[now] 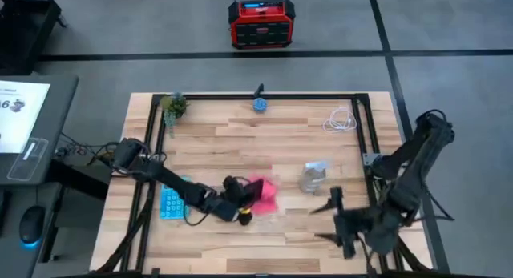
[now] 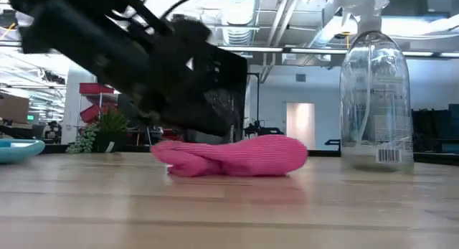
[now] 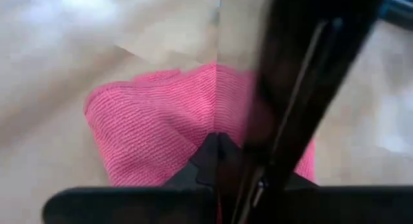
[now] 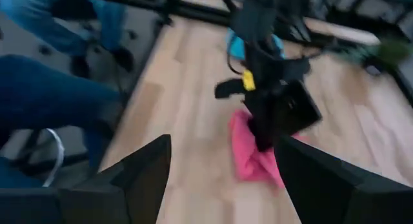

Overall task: Apply microfiber cloth
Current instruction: Wipe the back of the black cellphone using pink microfiber cloth

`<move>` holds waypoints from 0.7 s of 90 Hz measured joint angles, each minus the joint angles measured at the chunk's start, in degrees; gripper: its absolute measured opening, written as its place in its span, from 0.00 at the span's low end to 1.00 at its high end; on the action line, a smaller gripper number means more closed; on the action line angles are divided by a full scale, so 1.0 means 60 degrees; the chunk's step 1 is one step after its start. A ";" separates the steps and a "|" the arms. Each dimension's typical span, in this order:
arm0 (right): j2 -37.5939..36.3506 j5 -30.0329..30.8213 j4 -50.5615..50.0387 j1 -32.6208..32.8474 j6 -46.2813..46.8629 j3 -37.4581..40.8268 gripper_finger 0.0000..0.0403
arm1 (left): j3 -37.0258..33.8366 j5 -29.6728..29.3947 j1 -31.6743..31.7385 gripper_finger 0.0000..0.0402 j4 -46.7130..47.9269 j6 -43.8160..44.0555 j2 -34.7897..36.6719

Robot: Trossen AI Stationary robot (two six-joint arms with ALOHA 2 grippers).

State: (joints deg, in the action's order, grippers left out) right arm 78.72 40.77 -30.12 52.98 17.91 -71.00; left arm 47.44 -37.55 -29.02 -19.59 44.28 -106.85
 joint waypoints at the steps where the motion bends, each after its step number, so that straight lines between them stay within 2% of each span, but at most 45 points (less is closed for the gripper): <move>1: 0.0053 0.0000 0.0137 0.0011 -0.0076 0.0000 0.65 | -0.0001 -0.0007 -0.0059 0.02 -0.0035 0.0000 -0.0001; 15: 0.1042 -0.0001 0.1499 0.0002 -0.0770 -0.0004 0.65 | 0.0046 -0.0419 -0.0573 0.02 -0.0332 -0.0031 -0.0033; 29: 0.1915 -0.0011 0.2076 -0.0331 -0.0886 -0.0004 0.65 | 0.0679 -0.0529 -0.0738 0.02 -0.0421 -0.0853 -0.0043; 39: 0.2527 -0.0151 0.2749 -0.0778 -0.0676 -0.0004 0.65 | 0.1093 -0.0533 -0.0724 0.02 0.0147 -0.1085 -0.0025; 50: 0.3124 -0.1001 0.3121 -0.1229 -0.0718 -0.0004 0.65 | 0.1137 -0.0610 -0.0703 0.02 0.1024 -0.0565 -0.0025; 63: 0.3532 -0.1448 0.3208 -0.1640 -0.0674 0.0000 0.65 | 0.1137 -0.1015 -0.0769 0.02 0.1894 0.0287 -0.0025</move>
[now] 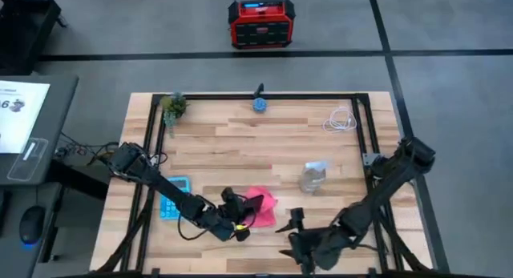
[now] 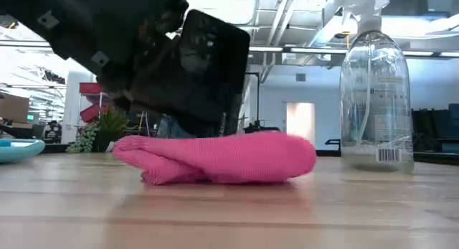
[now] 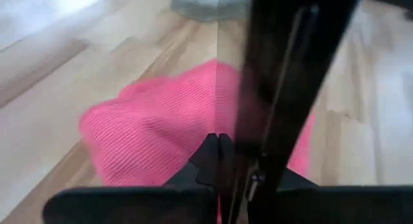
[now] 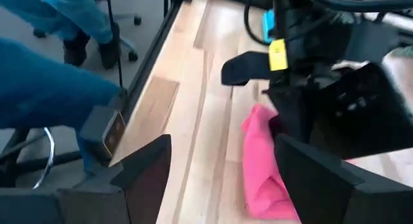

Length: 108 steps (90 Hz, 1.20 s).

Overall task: Apply microfiber cloth
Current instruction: Wipe the back of the black cellphone using pink microfiber cloth

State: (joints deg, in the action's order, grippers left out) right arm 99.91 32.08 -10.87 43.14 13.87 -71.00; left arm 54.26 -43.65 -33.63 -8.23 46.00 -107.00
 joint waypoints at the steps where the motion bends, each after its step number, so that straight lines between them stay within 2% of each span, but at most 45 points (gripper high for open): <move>1: 0.0016 -0.0021 0.0001 -0.0021 0.0005 0.0000 0.65 | 0.0000 -0.0016 -0.0007 0.02 0.0010 0.0016 0.0002; 19: 0.0118 -0.0090 0.0059 -0.0218 0.0364 0.0000 0.65 | 0.0010 0.0368 -0.0068 0.02 0.0145 -0.0024 0.0018; 41: 0.0425 -0.0150 0.0165 -0.0557 0.1041 0.0112 0.65 | -0.0046 0.0662 0.0043 0.02 0.0611 0.0664 -0.0001; 58: 0.1118 -0.0383 0.0186 -0.1181 0.1181 0.0171 0.65 | -0.0128 0.0462 0.0037 0.02 0.0570 0.0723 -0.0055; 72: 0.1583 -0.0473 0.0217 -0.1677 0.1187 0.0164 0.65 | -0.0204 0.0078 -0.0105 0.02 0.1448 0.0440 0.0685; 84: 0.2083 -0.0781 0.0397 -0.2099 0.1078 0.0164 0.65 | -0.0192 -0.0265 -0.0134 0.02 0.2258 0.0833 0.1258; 98: 0.2553 -0.1163 0.1407 -0.2467 0.0473 0.0164 0.65 | -0.0196 -0.0254 -0.0149 0.02 0.2515 0.1236 0.1256; 108: 0.2580 -0.1177 0.1436 -0.2659 0.0390 0.0164 0.65 | -0.0231 -0.0251 -0.0149 0.02 0.2484 0.1624 0.1051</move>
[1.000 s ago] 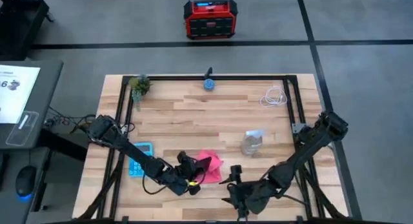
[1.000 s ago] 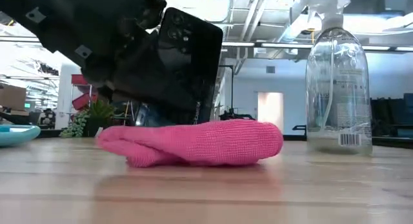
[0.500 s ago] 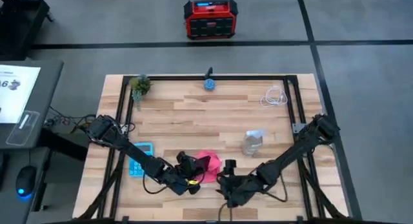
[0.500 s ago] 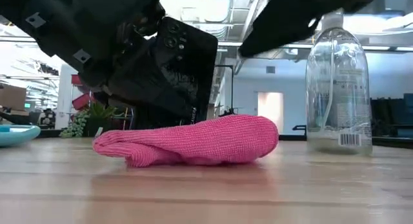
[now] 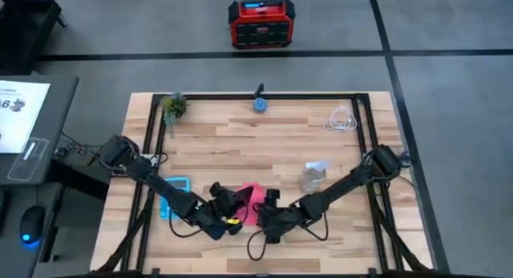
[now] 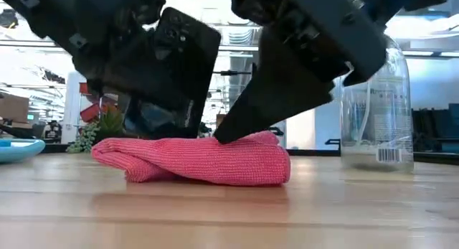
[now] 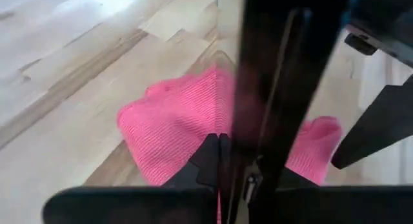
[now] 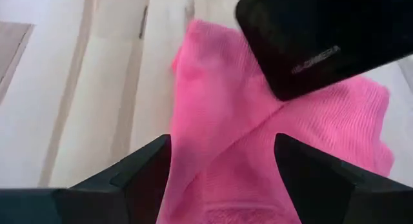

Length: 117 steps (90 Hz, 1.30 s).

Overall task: Apply microfiber cloth
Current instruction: Wipe the back of the black cellphone using pink microfiber cloth

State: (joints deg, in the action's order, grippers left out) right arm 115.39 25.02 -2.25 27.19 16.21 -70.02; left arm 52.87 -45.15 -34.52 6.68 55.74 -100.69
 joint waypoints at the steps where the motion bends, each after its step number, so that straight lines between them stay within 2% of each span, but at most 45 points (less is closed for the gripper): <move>1: -0.0012 -0.0011 -0.0037 -0.0016 0.0001 0.0000 0.65 | -0.0026 0.0007 0.0000 0.02 0.0002 0.0034 -0.0026; 20: -0.0518 0.0026 -0.1073 0.0136 0.0370 -0.0012 0.65 | -0.0337 -0.0244 -0.0011 0.02 -0.0244 0.0871 -0.0261; 45: -0.0556 0.0091 -0.1344 0.0509 0.0677 -0.0015 0.65 | -0.0341 -0.1109 -0.0076 0.02 -0.0465 -0.0388 0.0624; 60: -0.0556 0.0127 -0.1357 0.0756 0.0798 -0.0015 0.65 | -0.0348 -0.1012 0.0060 0.02 -0.1636 -0.1335 -0.0128; 68: -0.0556 0.0127 -0.1483 0.0874 0.0810 -0.0015 0.65 | -0.0348 -0.0656 0.0202 0.02 -0.1963 -0.1206 -0.0608; 85: -0.0624 0.0134 -0.1771 0.1040 0.0858 -0.0015 0.65 | -0.0323 -0.0679 0.0255 0.02 -0.2208 -0.0711 -0.1117; 117: -0.0636 0.0200 -0.1811 0.1073 0.0900 -0.0015 0.65 | -0.0340 -0.0461 0.0112 0.02 -0.1957 -0.1309 0.0184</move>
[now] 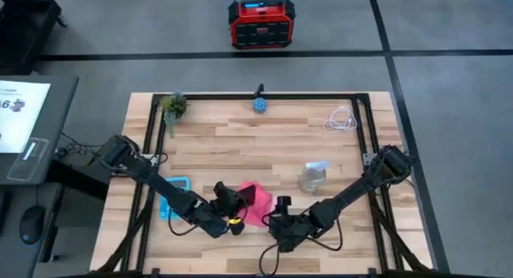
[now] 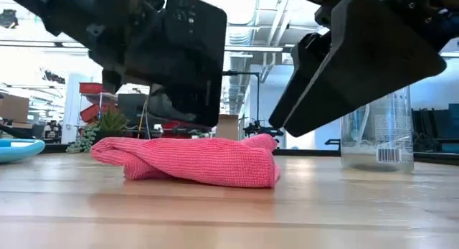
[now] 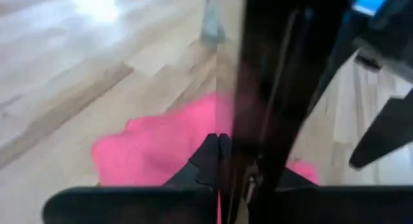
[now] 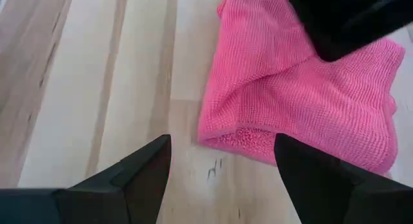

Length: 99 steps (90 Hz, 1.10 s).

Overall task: Apply microfiber cloth
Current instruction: Wipe the back of the black cellphone using pink microfiber cloth

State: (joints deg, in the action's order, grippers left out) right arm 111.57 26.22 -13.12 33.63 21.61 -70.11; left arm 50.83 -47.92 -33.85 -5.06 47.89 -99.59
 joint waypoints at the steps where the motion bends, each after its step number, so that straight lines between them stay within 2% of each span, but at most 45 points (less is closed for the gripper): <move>1: 0.0000 0.0002 0.0011 0.0000 0.0000 0.0000 0.65 | -0.0002 0.0024 0.0001 0.02 0.0019 -0.0003 -0.0009; 9: 0.0000 0.0065 0.0031 0.0000 0.0000 0.0000 0.65 | -0.0015 0.0325 0.0011 0.02 0.0104 0.0076 -0.0170; 23: -0.0161 0.0782 -0.0176 -0.0009 -0.0189 0.0004 0.65 | -0.0019 0.0590 0.0023 0.02 0.0188 0.0366 -0.0587; 38: -0.1165 0.1670 -0.0726 -0.0292 -0.0299 0.0007 0.65 | -0.0015 0.0695 -0.0059 0.02 0.0158 0.0338 -0.0755; 44: -0.1589 0.1691 -0.0772 -0.0485 -0.0657 0.0007 0.65 | -0.0012 0.0744 -0.0103 0.02 0.0116 0.0088 -0.0755; 61: -0.2174 -0.0251 0.0319 -0.1392 -0.2287 -0.0003 0.63 | -0.0012 0.1018 -0.0298 0.02 -0.0446 -0.0811 -0.0765; 74: -0.2157 -0.1814 0.0824 -0.2017 -0.2671 0.0000 0.57 | -0.0012 0.1046 -0.0408 0.02 -0.0637 -0.1257 -0.0769; 81: -0.2157 -0.2625 0.1008 -0.2240 -0.2685 0.0000 0.53 | -0.0012 0.1047 -0.0417 0.02 -0.0619 -0.1293 -0.0769; 99: -0.2157 -0.3837 0.1091 -0.2457 -0.2704 0.0000 0.37 | -0.0012 0.1045 -0.0412 0.02 -0.0617 -0.1441 -0.0769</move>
State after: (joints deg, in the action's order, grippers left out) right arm 98.63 3.20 -6.57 18.88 5.38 -70.11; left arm 50.76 -41.65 -36.32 -8.76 39.24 -104.20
